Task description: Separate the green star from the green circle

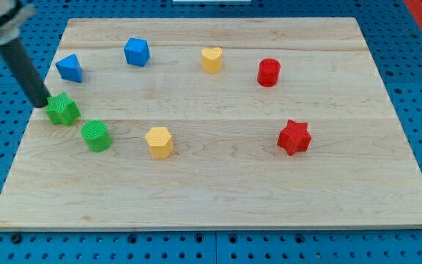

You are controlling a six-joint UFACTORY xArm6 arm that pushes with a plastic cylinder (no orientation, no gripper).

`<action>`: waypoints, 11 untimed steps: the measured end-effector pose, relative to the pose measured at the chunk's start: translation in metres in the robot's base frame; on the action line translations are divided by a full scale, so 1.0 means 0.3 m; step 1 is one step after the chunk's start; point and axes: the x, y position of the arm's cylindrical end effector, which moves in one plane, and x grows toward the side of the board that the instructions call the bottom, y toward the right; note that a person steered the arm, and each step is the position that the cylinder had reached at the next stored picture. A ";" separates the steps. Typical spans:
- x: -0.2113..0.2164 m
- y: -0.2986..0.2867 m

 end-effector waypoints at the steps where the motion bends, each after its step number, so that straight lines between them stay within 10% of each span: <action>1: -0.012 0.163; 4: 0.195 0.490; 11: 0.117 0.053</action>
